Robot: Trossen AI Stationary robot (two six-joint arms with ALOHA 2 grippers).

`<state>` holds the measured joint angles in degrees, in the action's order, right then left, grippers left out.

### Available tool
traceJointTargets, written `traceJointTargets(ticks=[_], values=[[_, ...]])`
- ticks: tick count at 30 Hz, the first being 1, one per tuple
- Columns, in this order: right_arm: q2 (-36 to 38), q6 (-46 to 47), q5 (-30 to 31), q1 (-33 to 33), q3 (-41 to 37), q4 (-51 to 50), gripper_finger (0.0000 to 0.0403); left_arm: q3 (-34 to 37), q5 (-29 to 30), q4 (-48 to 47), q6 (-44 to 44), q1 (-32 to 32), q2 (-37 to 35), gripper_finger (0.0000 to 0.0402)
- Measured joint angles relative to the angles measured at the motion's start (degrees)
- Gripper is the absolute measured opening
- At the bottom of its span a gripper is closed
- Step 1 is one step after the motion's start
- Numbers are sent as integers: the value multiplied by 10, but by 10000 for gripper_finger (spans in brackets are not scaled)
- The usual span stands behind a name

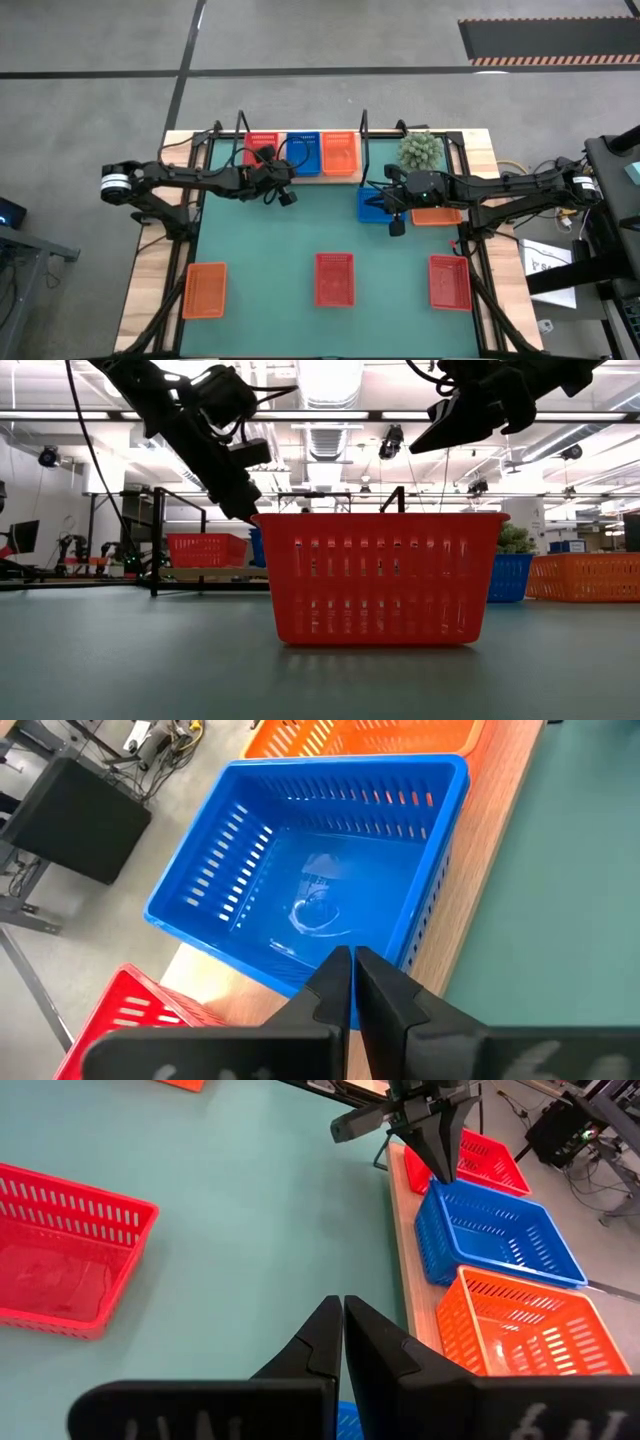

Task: Stack baskets on shelf by color
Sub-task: Stack the bottom blue bin on top of the blue bin on the shelf, then stack the left red bin on top of the red bin on the shelf

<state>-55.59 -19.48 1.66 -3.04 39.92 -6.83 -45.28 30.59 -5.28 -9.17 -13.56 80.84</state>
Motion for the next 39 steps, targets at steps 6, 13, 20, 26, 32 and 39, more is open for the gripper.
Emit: traceJointTargets(ticks=[6,13,20,26,32,39], values=[[0,0,0,0,0,0,9,-4,1,-3,0,0,0,0],[0,-1,0,0,0,0,9,-24,-4,-3,-2,24,-16,0],[0,-11,-1,0,0,3,9,-34,-76,-1,-5,107,-51,0],[0,-41,-7,0,-9,60,9,-63,-78,8,2,215,-40,0],[0,-90,-58,0,-107,291,9,-104,-78,7,32,306,-12,0],[64,-94,-62,-19,-167,314,9,-139,-77,44,59,359,46,0]])
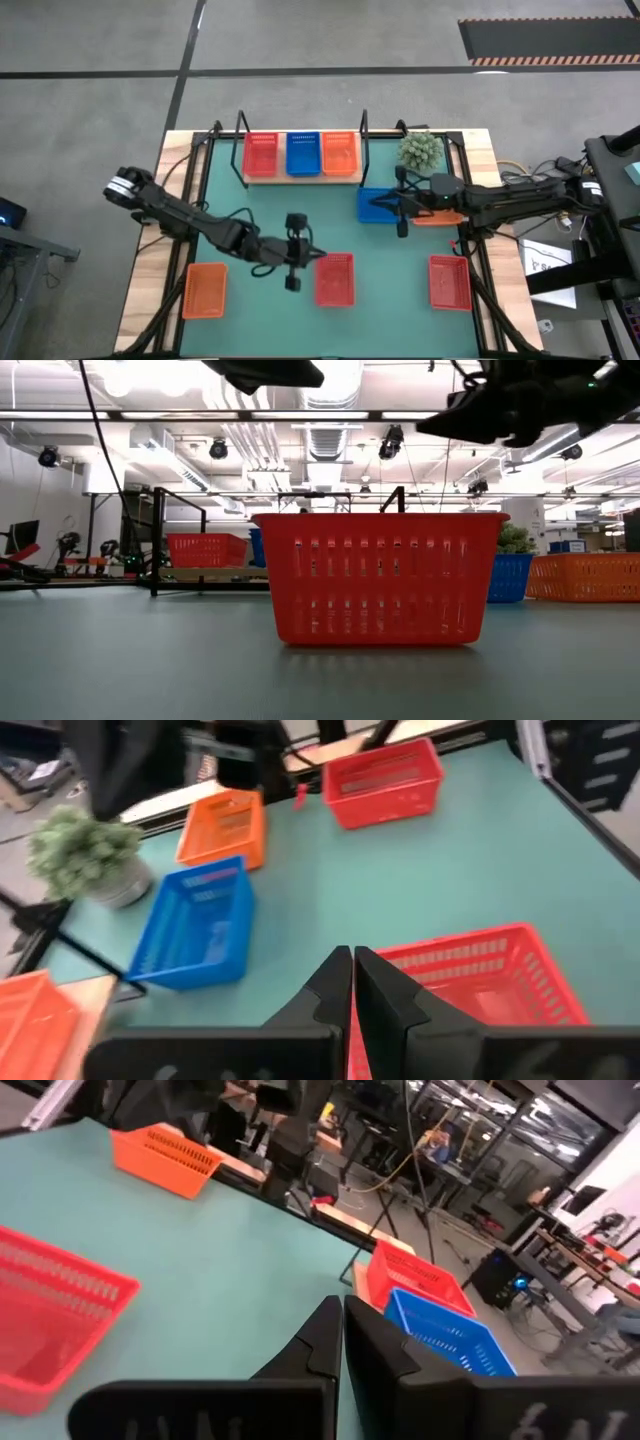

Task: Stack baskets on shelf by color
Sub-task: Stack the left red bin on top of the red bin on the shelf

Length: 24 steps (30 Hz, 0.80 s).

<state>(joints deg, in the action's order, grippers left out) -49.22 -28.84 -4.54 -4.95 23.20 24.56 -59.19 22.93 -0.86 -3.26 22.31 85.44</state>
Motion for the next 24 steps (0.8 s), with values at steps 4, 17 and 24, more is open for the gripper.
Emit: traceJointTargets(ticks=[4,17,24], values=[[57,13,-4,4,-25,-16,9,-33,0,-4,4,21,50,0],[127,40,6,12,-63,-17,9,-230,-54,-254,163,85,199,0],[123,44,3,13,-60,-20,9,-281,-109,-252,165,89,268,13]])
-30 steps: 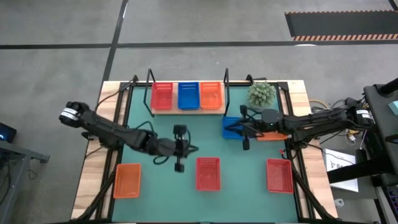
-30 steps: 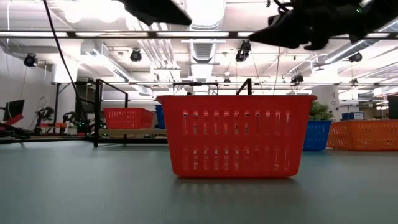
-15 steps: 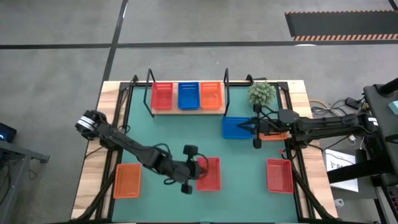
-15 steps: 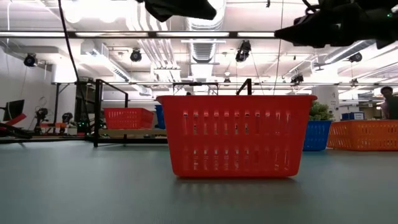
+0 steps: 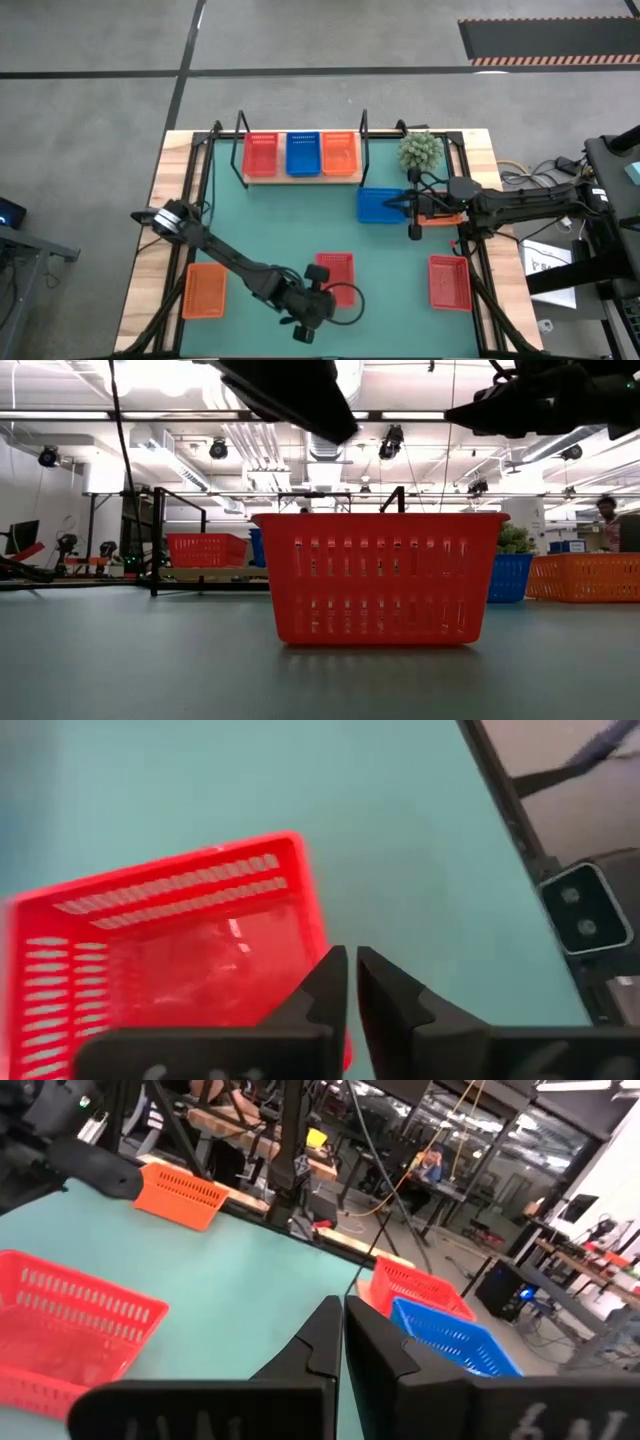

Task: Stack baskets on shelf by color
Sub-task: Stack the left red bin on top of the red bin on the shelf

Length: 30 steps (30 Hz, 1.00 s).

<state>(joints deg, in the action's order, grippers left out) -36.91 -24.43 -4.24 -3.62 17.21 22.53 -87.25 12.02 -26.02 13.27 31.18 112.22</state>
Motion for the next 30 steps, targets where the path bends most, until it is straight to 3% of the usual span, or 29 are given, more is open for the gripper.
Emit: traceJointTargets(ticks=[6,11,14,20,24,27,30], values=[[0,10,-3,10,-1,-14,9,-20,-8,5,-1,-7,24,88],[0,5,-3,26,-1,-13,9,-14,58,39,-10,-11,28,152],[1,0,-3,27,-1,-8,9,-12,70,52,-18,-19,41,170],[1,-10,-2,26,0,-8,9,-9,9,87,-14,-36,76,173],[1,-18,-2,26,0,-8,9,-4,1,85,8,-42,77,170],[1,-22,-1,26,1,-8,9,-4,2,85,9,-42,77,146],[1,-27,-1,26,1,-8,9,-4,2,79,10,-42,77,97]])
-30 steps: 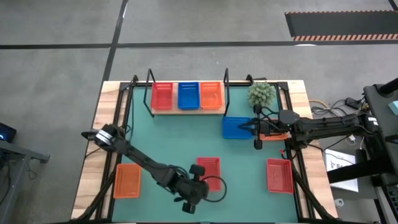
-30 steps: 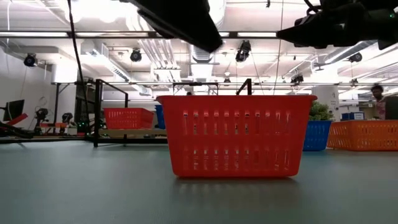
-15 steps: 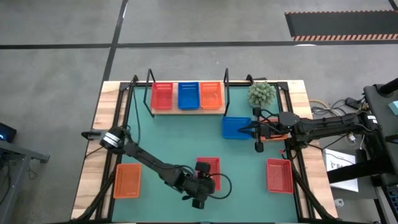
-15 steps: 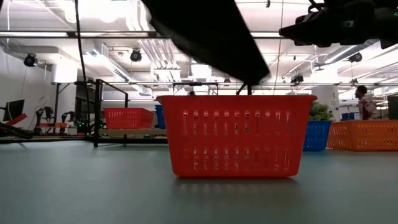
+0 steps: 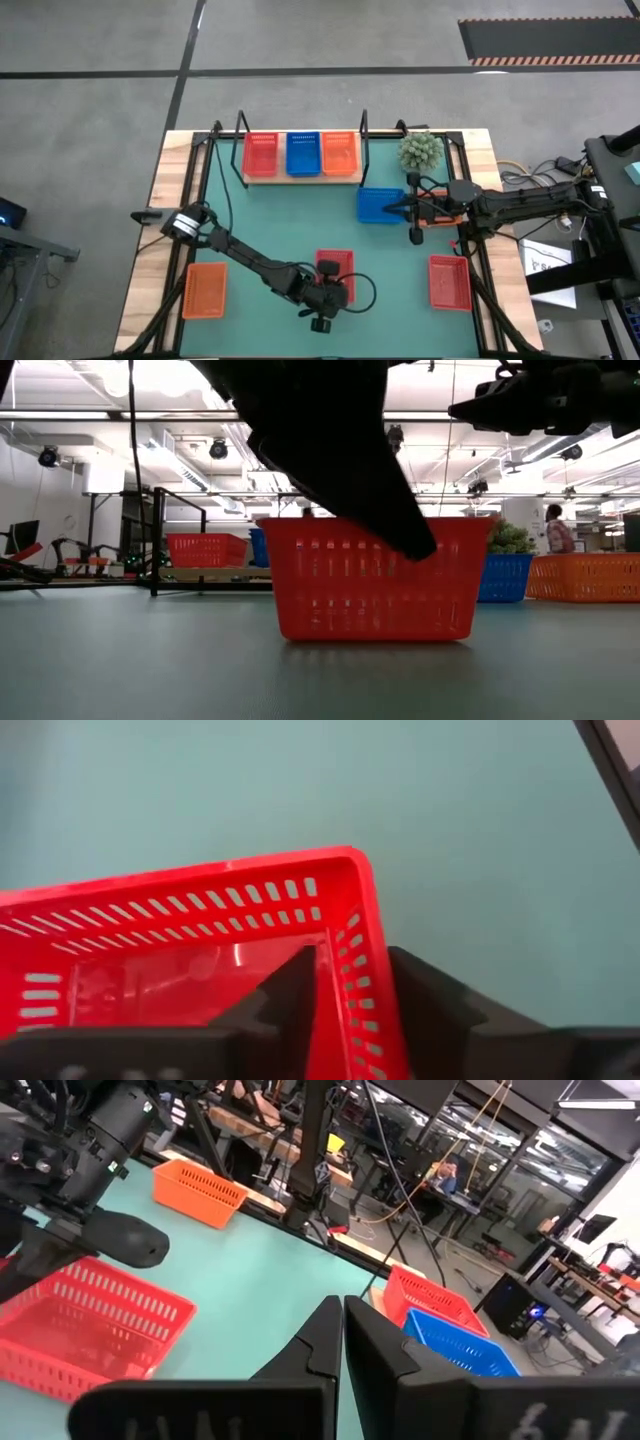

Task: Stack baskets on shelf by color
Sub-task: Stack the left red bin on top of the red bin on the shelf

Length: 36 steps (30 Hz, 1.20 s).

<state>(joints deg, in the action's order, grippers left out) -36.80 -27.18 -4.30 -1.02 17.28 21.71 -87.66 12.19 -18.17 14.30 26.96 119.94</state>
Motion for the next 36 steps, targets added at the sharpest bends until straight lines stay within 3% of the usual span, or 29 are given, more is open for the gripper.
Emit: traceJointTargets(ticks=[3,5,10,15,27,36], values=[[0,-7,12,0,0,0,9,0,-1,-4,0,0,0,31],[0,-9,19,0,0,0,9,0,-2,-4,0,0,0,10],[0,-12,20,0,0,0,9,0,11,-34,-10,0,-10,3],[0,-21,20,0,1,0,9,-5,60,-90,-57,7,-48,1],[0,-29,19,0,1,15,9,0,173,-327,-164,-2,-192,0],[-1,-51,13,-1,1,36,9,46,179,-367,-254,-63,-316,0]])
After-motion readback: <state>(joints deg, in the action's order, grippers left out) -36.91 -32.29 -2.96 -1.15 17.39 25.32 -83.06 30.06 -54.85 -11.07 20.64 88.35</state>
